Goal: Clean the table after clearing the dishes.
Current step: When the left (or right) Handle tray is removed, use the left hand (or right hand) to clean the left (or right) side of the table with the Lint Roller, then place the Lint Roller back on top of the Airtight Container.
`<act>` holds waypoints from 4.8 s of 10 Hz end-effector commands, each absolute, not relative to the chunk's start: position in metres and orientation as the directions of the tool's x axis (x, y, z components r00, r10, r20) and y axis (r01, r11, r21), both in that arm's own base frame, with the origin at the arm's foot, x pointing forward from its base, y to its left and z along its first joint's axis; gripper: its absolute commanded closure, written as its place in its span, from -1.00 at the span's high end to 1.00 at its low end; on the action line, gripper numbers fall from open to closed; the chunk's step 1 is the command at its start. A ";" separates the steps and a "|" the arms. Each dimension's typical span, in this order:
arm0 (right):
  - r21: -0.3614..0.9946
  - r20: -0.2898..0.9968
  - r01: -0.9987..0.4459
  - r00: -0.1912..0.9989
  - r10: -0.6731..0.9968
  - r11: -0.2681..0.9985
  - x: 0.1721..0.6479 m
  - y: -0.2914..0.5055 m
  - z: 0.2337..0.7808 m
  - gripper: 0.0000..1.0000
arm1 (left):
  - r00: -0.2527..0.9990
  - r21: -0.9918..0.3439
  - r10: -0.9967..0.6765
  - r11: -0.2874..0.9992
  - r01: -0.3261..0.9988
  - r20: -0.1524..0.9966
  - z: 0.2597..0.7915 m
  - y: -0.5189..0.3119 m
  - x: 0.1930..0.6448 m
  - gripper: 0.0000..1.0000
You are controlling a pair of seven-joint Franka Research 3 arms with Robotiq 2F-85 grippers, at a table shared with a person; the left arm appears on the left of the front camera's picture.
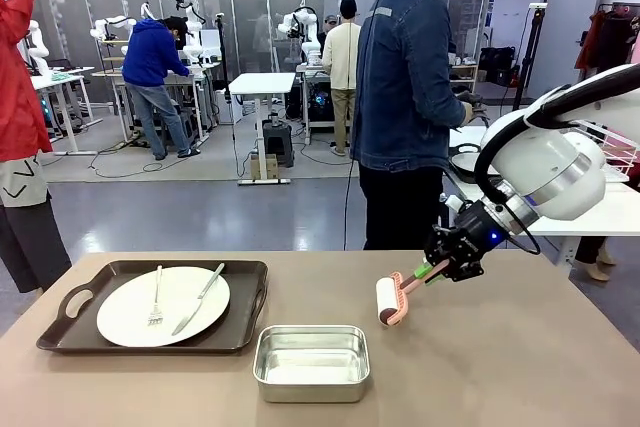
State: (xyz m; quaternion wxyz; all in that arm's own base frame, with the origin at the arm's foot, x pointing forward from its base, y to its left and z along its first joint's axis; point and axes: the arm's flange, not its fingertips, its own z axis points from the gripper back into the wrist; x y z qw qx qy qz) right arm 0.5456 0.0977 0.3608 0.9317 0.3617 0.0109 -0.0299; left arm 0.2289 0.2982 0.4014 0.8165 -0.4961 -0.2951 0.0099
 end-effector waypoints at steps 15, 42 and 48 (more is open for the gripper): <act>0.329 0.002 0.124 0.991 -0.132 0.936 0.520 -0.097 0.310 -0.58 | 0.815 -0.814 0.311 0.498 0.298 0.489 0.402 0.299 0.226 1.00; -0.009 0.151 0.084 0.985 -0.082 0.996 0.503 -0.106 0.462 -0.58 | 0.815 -0.814 0.311 0.498 0.298 0.489 0.402 0.299 0.226 1.00; -0.104 0.213 -0.147 0.963 0.166 0.984 0.517 -0.034 0.500 -0.58 | 0.815 -0.814 0.311 0.498 0.298 0.489 0.402 0.299 0.226 1.00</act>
